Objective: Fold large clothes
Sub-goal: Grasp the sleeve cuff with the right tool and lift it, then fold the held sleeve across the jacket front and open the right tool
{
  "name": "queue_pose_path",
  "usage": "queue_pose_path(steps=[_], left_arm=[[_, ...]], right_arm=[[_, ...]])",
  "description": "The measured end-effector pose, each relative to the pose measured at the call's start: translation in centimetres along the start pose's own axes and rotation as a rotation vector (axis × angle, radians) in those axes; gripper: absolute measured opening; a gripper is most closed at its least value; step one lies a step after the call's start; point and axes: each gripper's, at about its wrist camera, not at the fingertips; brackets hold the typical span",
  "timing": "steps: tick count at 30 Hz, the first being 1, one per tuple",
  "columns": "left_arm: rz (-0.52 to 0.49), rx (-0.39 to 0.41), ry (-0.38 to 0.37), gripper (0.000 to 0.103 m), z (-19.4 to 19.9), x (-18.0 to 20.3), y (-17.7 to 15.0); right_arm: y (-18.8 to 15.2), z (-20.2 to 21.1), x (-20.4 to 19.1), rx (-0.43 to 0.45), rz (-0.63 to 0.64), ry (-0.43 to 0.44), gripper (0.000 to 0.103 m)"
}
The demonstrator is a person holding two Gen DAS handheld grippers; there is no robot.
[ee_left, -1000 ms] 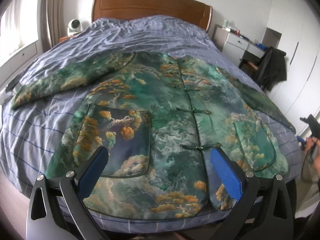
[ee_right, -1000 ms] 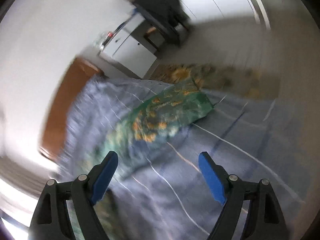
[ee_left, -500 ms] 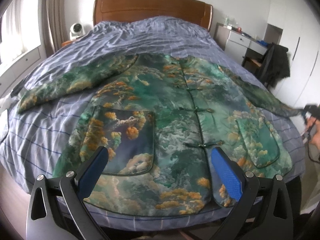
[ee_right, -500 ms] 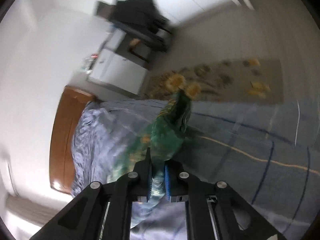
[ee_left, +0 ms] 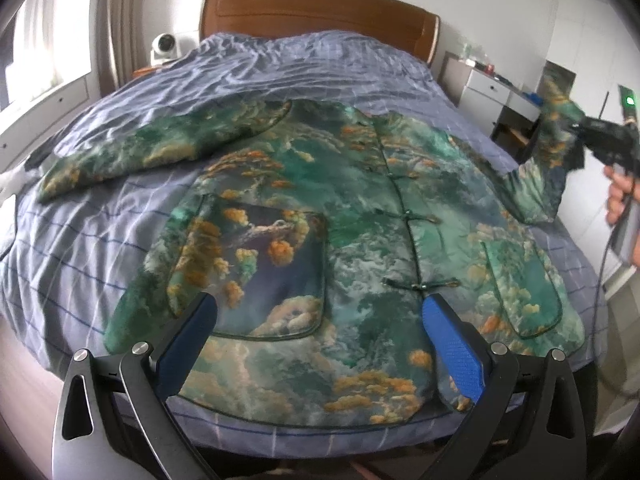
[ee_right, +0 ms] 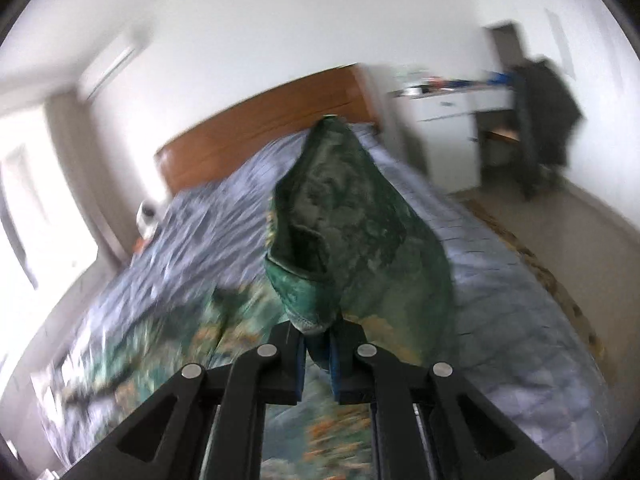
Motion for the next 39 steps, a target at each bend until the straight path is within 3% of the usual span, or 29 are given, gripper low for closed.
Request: queue_pose_path(steps=[9, 12, 14, 15, 18, 22, 24, 28, 31, 33, 37, 38, 39], left_arm=[[0.045, -0.01, 0.033, 0.102, -0.2, -1.8, -0.7], [0.042, -0.031, 0.033, 0.102, -0.8, -1.8, -0.9], [0.03, -0.052, 0.031, 0.102, -1.2, -1.7, -0.9], [0.022, -0.06, 0.029, 0.102, -1.4, -1.5, -0.9], [-0.015, -0.067, 0.009, 0.102, -1.5, -1.0, 0.0], [-0.019, -0.057, -0.104, 0.102, -1.7, -0.4, 2.6], [-0.006, -0.073, -0.234, 0.102, -2.6, 0.5, 5.0], [-0.032, -0.187, -0.486, 0.102, -6.8, 4.0, 9.9], [-0.089, -0.266, -0.498, 0.099, -11.6, 8.0, 12.7], [-0.137, -0.341, -0.451, 0.082, -15.3, 10.8, 13.6], [-0.213, -0.454, -0.287, 0.06, -20.5, 14.0, 13.0], [-0.228, -0.449, -0.252, 0.037, -20.9, 14.2, 12.8], [-0.245, -0.435, -0.207, 0.008, -20.9, 14.5, 12.7]], right_arm=[[-8.5, -8.2, -11.9, -0.208, 0.317, 0.039, 0.009], [-11.6, -9.6, -13.6, -0.284, 0.392, 0.034, 0.019], [-13.7, -10.0, -14.4, -0.327, 0.437, 0.045, 0.052], [-14.6, -9.5, -14.3, -0.338, 0.445, 0.055, 0.058], [-16.2, -8.0, -14.1, -0.354, 0.444, 0.101, 0.06], [-17.2, -4.0, -11.9, -0.329, 0.404, 0.143, 0.06], [-17.9, -2.1, -10.5, -0.293, 0.378, 0.117, 0.061], [-18.7, 0.8, -7.8, -0.256, 0.285, 0.092, 0.062], [-19.1, 2.1, -6.8, -0.248, 0.238, 0.092, 0.062], [-19.4, 3.0, -6.7, -0.238, 0.225, 0.095, 0.062], [-19.7, 4.1, -7.0, -0.214, 0.226, 0.107, 0.062], [-19.8, 4.3, -7.0, -0.209, 0.227, 0.111, 0.062], [-19.9, 4.4, -7.0, -0.205, 0.229, 0.111, 0.062]])
Point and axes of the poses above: each gripper's, at about its wrist camera, not at the fingertips, and z roughly against the way its jaws point, x to its right, y to its top, and after that the axes turned 7 degrees about -x, right-handed
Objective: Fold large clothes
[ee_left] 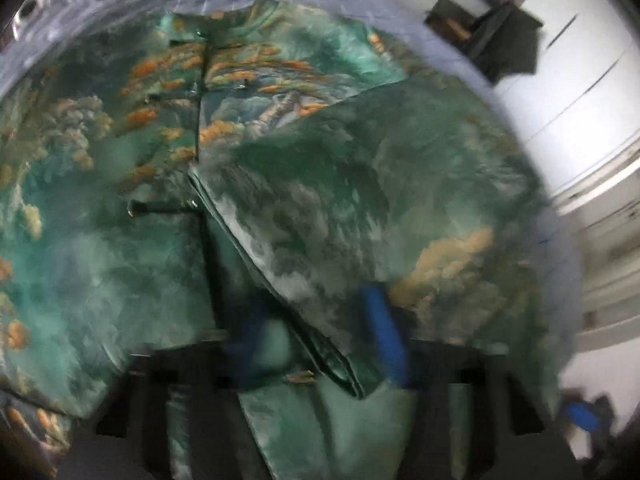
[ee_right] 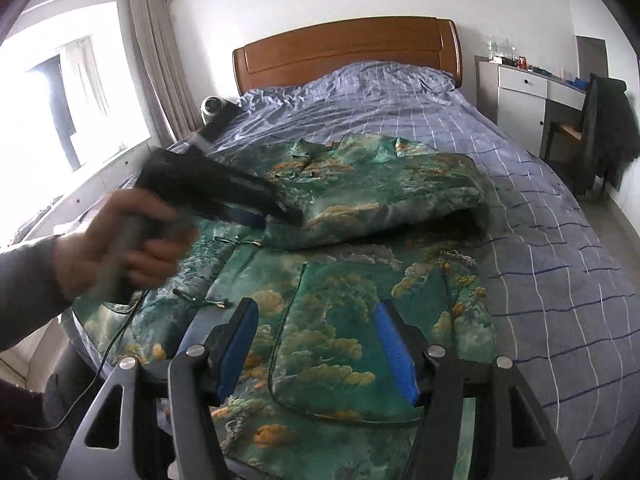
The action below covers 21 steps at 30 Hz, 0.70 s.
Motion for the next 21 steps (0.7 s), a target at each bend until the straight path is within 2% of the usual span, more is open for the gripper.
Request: queue_pose_path(steps=[3, 6, 9, 11, 14, 17, 18, 19, 20, 21], left_arm=[[-0.009, 0.023, 0.003, 0.006, 1.8, 0.3, 0.4], [-0.074, 0.122, 0.046, 0.005, 5.7, 0.7, 2.0], [-0.05, 0.192, 0.062, 0.005, 8.4, -1.2, 4.8], [-0.014, 0.205, 0.066, 0.006, 8.4, -3.1, 6.6], [0.018, 0.158, 0.089, 0.007, 5.7, -5.4, 8.0], [0.054, 0.067, 0.124, 0.017, 2.4, -7.0, 8.1], [0.067, 0.051, 0.14, 0.026, 1.9, -7.5, 8.1], [0.078, 0.056, 0.126, 0.033, 1.8, -7.8, 7.6], [0.08, 0.074, 0.105, 0.049, 2.0, -7.8, 7.4], [0.082, 0.099, 0.096, 0.055, 2.2, -7.8, 7.1]], right_arm=[[-0.2, 0.3, 0.2, 0.015, 0.001, -0.013, 0.062], [0.1, 0.6, 1.2, 0.028, -0.026, -0.011, 0.062], [1.9, 0.6, 3.0, 0.035, -0.019, -0.014, 0.062], [4.1, 0.4, 4.4, 0.051, 0.004, -0.053, 0.062], [8.0, -0.4, 6.7, 0.087, 0.051, -0.104, 0.062], [11.9, -3.2, 8.8, 0.061, 0.097, -0.147, 0.062], [12.9, -4.4, 9.5, 0.042, 0.104, -0.146, 0.062], [14.1, -5.9, 10.3, 0.016, 0.105, -0.146, 0.062], [15.1, -7.2, 11.0, -0.006, 0.101, -0.145, 0.062], [16.0, -8.4, 11.6, -0.024, 0.097, -0.138, 0.062]])
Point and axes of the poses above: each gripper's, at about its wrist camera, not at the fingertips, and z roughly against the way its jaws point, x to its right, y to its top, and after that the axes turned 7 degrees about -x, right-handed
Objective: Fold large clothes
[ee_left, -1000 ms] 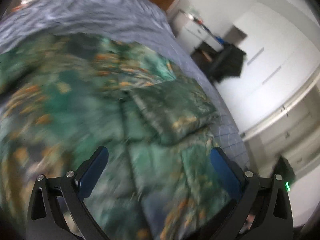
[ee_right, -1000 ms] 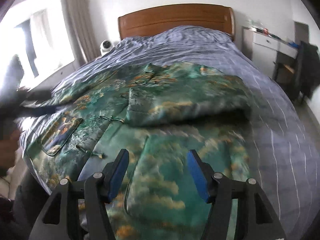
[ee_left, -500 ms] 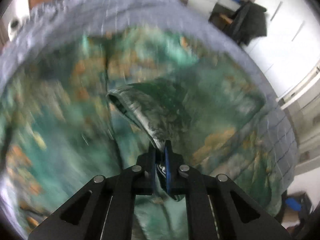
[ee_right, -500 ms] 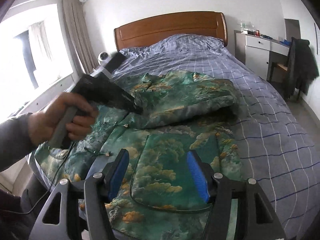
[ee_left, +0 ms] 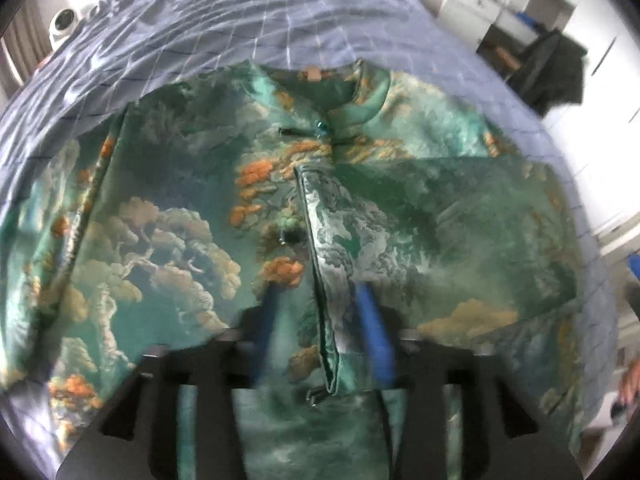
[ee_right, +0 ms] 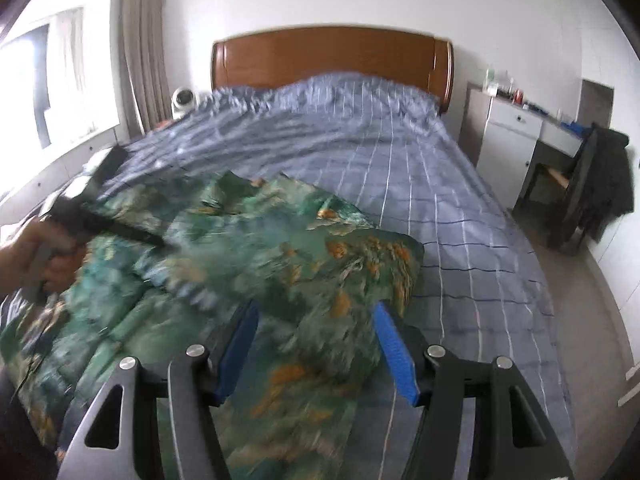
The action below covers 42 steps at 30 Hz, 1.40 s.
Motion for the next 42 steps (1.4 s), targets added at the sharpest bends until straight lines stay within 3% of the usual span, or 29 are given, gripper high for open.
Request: queue_pose_path(steps=[2, 5, 8, 11, 13, 14, 20, 26, 32, 34, 36, 39, 40, 42], left_arm=[[0.005, 0.025, 0.02, 0.054, 0.0, 0.1, -0.1], [-0.004, -0.015, 0.026, 0.024, -2.0, 0.3, 0.1], [-0.012, -0.006, 0.042, 0.022, -3.6, 0.1, 0.3], [-0.033, 0.03, 0.073, 0.023, -3.9, 0.6, -0.4], [-0.048, 0.042, 0.088, 0.022, -4.1, 0.8, -0.6], [-0.05, 0.045, 0.088, 0.022, -4.1, 0.8, -0.6], [-0.038, 0.064, 0.076, 0.022, -4.0, 0.6, -0.8], [-0.035, 0.083, 0.072, 0.023, -3.9, 0.4, -1.1], [-0.059, 0.101, 0.126, 0.023, -3.9, 1.3, -1.4], [-0.062, 0.109, 0.159, 0.031, -3.2, 1.6, -1.8], [-0.065, 0.117, 0.207, 0.059, -2.0, 1.8, -2.5], [-0.066, 0.166, 0.213, 0.09, 0.7, 1.5, -4.9], [-0.064, 0.174, 0.199, 0.092, 1.4, 1.4, -5.8], [-0.056, 0.178, 0.171, 0.092, 2.9, 0.9, -8.7]], right_arm=[[1.9, -2.5, 0.8, -0.03, -0.009, 0.014, 0.062], [4.4, -6.6, 1.1, -0.064, -0.008, 0.021, 0.061], [6.0, -11.4, 1.1, -0.107, -0.033, 0.038, 0.05], [6.1, -16.1, 1.4, -0.189, -0.085, 0.024, 0.05], [5.3, -19.7, 1.5, -0.301, -0.114, 0.032, 0.05], [5.0, -20.2, 1.4, -0.306, -0.117, 0.03, 0.05], [4.6, -17.1, 1.4, -0.288, -0.112, 0.049, 0.05], [0.0, -11.4, -0.2, -0.31, -0.022, 0.063, 0.05], [-1.4, -13.9, -0.8, -0.376, -0.011, 0.034, 0.05], [-1.2, -14.4, -1.2, -0.367, -0.01, 0.008, 0.051], [-1.1, -13.9, -1.4, -0.355, -0.023, -0.008, 0.051], [-1.2, -11.3, -2.0, -0.287, 0.002, -0.055, 0.051], [-1.5, -9.7, -2.3, -0.259, 0.003, -0.069, 0.055], [-2.3, -7.4, -2.9, -0.233, -0.005, -0.083, 0.074]])
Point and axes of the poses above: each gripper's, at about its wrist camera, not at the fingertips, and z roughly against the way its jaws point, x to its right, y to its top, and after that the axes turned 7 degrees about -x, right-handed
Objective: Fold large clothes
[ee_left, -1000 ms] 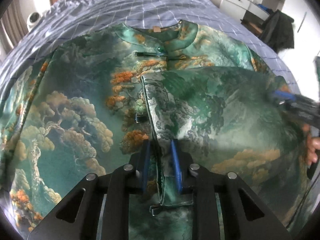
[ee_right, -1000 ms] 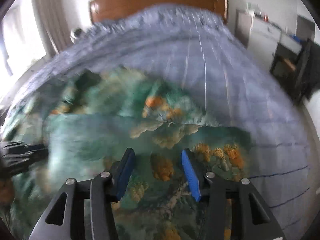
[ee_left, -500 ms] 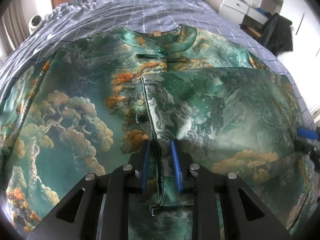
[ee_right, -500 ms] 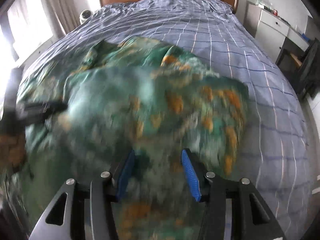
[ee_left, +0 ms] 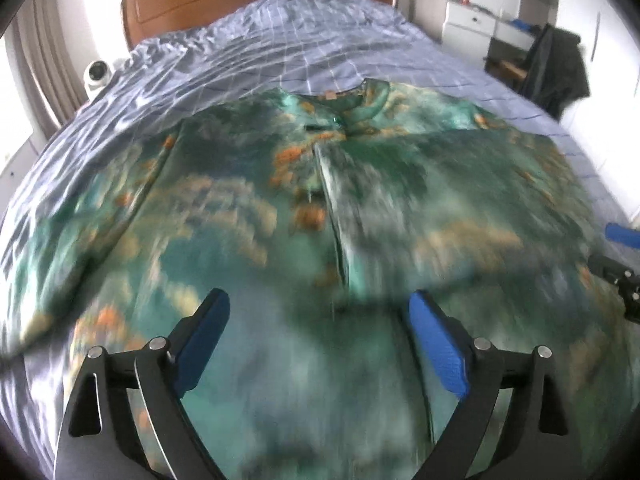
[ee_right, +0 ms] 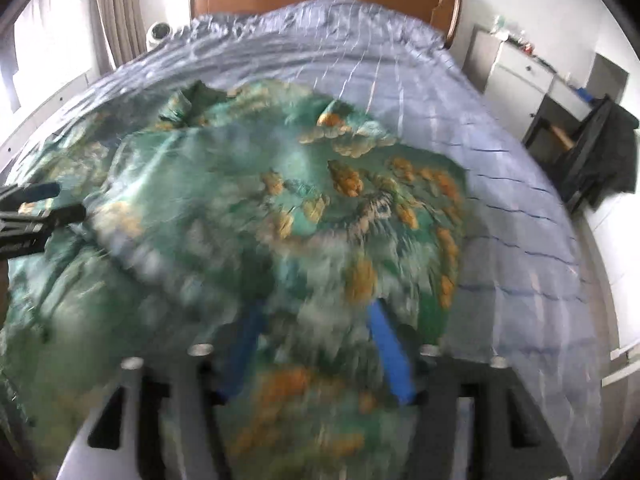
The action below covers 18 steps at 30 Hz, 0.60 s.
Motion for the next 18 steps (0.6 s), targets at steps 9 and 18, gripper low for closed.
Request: queue_pose_path(steps=[9, 18], left_arm=[[0.098, -0.014, 0.007, 0.092, 4.6, -2.6, -7.9], [0.172, 0.029, 0.019, 0.093, 7.6, -6.2, -9.4]], right_arm=[[-8.1, 9.1, -5.7, 0.187, -0.033, -0.053, 0.082], [-11.3, 9.4, -13.2, 0.144, 0.107, 0.042, 0.082]])
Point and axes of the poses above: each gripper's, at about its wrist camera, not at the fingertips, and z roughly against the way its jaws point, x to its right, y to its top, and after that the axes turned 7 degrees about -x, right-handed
